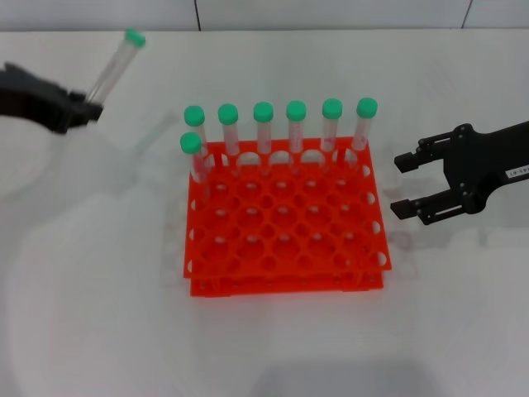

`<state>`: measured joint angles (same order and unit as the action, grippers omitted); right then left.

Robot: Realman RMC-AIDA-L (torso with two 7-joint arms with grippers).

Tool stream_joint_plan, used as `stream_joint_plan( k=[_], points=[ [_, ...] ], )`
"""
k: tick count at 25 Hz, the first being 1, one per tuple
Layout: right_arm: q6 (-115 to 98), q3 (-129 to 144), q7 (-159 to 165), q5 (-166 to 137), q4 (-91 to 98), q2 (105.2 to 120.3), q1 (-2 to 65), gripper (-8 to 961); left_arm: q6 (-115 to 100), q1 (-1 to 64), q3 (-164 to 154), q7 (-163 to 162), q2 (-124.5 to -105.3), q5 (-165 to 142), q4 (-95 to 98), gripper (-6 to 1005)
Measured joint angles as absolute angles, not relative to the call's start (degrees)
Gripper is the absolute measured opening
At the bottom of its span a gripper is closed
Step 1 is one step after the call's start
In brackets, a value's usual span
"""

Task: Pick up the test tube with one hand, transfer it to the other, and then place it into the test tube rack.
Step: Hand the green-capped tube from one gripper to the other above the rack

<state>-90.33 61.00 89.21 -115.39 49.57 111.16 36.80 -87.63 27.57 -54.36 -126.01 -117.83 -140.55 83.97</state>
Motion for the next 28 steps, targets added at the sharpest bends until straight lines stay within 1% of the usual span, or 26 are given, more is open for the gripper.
stream_joint_plan(
  k=[6,10,13,14,19,23,25,28],
  points=[
    [-90.3,61.0,89.2,-115.4,49.6,111.48,36.8,714,-79.5,22.9,-54.0,-111.5,-118.53,-123.1,83.0,190],
    [-90.2,61.0,89.2,-115.4,49.6,111.77,36.8,712,-78.7,22.4,-54.1,-99.2,-118.68,-110.9,76.3,193],
    [-90.2,61.0,89.1,-115.4,49.6,112.18,36.9,712,-80.0,24.0,-54.0,-93.8,-117.83,-104.7,69.2,194],
    [-90.2,61.0,89.1,-115.4,49.6,112.26,36.9,711,-81.4,25.8,-54.0,-91.8,-116.95,-102.3,64.2,195],
    [-90.1,61.0,89.1,-115.4,49.6,112.33,36.9,710,-87.6,32.8,-52.7,-88.5,-113.93,-99.4,48.9,198],
    [-89.8,61.0,89.0,-115.4,49.6,112.47,37.1,709,-91.1,37.2,-52.4,-89.9,-111.51,-101.9,42.5,200],
    [-89.8,61.0,88.9,-115.4,49.6,112.49,37.1,708,-92.2,38.6,-52.4,-91.6,-111.03,-104.5,41.6,201],
    [-89.7,61.0,88.9,-115.4,49.6,112.49,37.1,708,-93.0,39.8,-52.4,-93.8,-110.98,-108.2,42.4,203]
  ],
)
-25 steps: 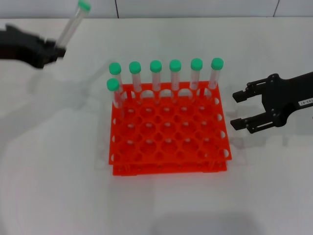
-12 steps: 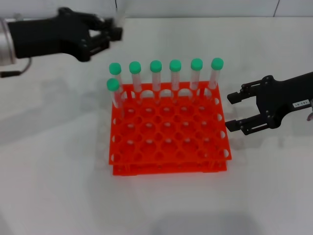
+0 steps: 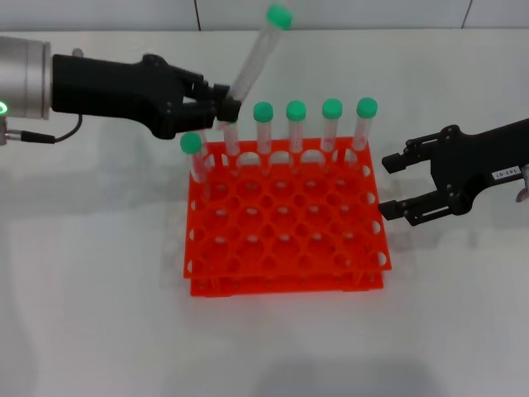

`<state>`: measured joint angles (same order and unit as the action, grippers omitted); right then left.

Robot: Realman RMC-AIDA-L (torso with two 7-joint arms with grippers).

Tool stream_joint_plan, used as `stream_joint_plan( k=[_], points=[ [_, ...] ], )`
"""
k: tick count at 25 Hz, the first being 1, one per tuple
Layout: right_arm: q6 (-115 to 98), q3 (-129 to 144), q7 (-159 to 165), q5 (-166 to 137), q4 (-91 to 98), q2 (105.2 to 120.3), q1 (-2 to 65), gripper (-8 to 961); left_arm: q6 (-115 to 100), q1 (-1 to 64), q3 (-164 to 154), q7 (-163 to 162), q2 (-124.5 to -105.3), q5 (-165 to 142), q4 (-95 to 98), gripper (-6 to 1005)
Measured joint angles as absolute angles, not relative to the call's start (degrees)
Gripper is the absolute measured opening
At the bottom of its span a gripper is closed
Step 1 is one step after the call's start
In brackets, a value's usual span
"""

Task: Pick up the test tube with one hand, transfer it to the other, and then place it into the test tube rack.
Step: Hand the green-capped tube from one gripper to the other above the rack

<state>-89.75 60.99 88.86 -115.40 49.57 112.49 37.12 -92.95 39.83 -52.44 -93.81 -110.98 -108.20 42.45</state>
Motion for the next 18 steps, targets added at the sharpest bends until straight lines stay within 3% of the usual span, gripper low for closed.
stream_joint_plan(
  k=[18],
  points=[
    [-88.9,61.0,88.6,-115.4,49.5,113.04,37.3,703,-91.3,42.8,-52.4,-94.6,-110.16,-116.3,39.4,213]
  ],
)
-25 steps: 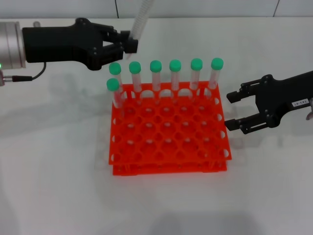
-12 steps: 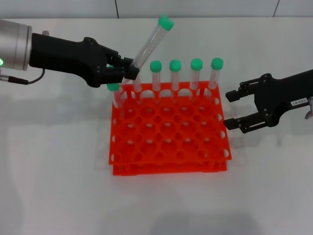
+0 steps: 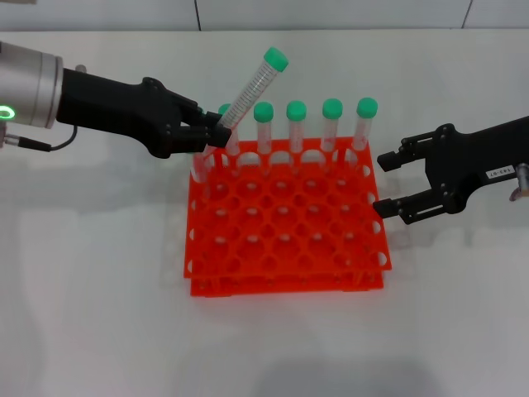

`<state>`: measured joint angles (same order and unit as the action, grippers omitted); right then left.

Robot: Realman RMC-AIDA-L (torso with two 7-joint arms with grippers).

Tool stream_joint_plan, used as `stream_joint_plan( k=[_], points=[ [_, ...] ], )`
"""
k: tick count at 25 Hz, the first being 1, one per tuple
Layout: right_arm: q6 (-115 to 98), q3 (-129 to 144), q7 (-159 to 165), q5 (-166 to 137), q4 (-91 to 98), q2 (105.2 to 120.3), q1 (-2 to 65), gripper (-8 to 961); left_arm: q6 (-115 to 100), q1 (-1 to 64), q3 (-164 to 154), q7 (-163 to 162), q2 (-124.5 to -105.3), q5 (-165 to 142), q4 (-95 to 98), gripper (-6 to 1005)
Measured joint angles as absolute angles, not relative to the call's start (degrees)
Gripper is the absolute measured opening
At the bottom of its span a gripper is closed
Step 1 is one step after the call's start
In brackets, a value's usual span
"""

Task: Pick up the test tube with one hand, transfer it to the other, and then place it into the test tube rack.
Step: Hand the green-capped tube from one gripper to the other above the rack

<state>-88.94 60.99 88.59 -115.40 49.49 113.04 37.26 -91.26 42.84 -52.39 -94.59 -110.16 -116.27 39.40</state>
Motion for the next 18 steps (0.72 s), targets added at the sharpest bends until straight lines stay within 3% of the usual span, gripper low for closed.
stream_joint_plan(
  k=[18],
  points=[
    [-88.2,55.7,92.1,-113.6,50.1,113.84,38.0,698,-91.0,42.1,-51.8,-87.7,-111.69,-115.9,38.6,223]
  ],
)
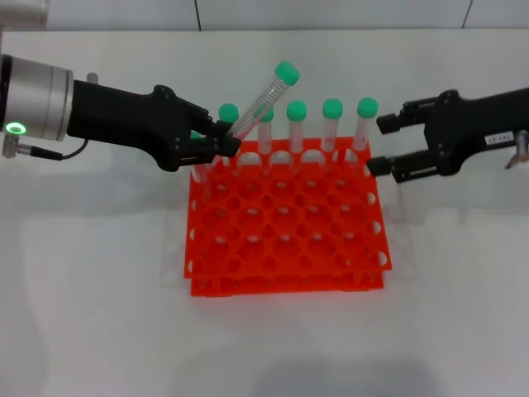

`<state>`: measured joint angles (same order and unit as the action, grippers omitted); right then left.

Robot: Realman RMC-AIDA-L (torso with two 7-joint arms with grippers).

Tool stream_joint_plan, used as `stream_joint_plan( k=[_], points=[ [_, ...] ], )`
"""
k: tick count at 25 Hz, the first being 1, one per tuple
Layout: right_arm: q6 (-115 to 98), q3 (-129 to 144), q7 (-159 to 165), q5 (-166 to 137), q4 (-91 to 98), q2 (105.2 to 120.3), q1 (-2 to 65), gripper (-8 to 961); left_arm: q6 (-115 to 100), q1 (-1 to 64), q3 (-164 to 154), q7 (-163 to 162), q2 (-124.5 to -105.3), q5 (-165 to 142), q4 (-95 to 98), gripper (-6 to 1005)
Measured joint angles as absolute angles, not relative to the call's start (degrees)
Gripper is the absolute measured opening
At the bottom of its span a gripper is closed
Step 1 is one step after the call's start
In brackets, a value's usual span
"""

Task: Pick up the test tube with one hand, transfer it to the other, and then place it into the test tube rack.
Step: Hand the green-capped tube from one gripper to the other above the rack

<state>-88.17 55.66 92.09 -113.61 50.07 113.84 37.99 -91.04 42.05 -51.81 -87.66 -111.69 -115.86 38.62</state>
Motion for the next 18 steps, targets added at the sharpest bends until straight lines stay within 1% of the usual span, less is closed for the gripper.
stream_joint_plan(
  k=[10,18],
  points=[
    [-86.8,54.9,99.9,-107.5,50.4,113.99,38.7,695,-90.8,41.9,-50.4,-86.9,-112.55,-115.7,38.9,229],
    [-83.9,54.8,100.3,-99.9,47.7,114.85,37.7,693,-89.3,42.2,-50.4,-86.8,-112.93,-115.7,38.9,234]
  ],
)
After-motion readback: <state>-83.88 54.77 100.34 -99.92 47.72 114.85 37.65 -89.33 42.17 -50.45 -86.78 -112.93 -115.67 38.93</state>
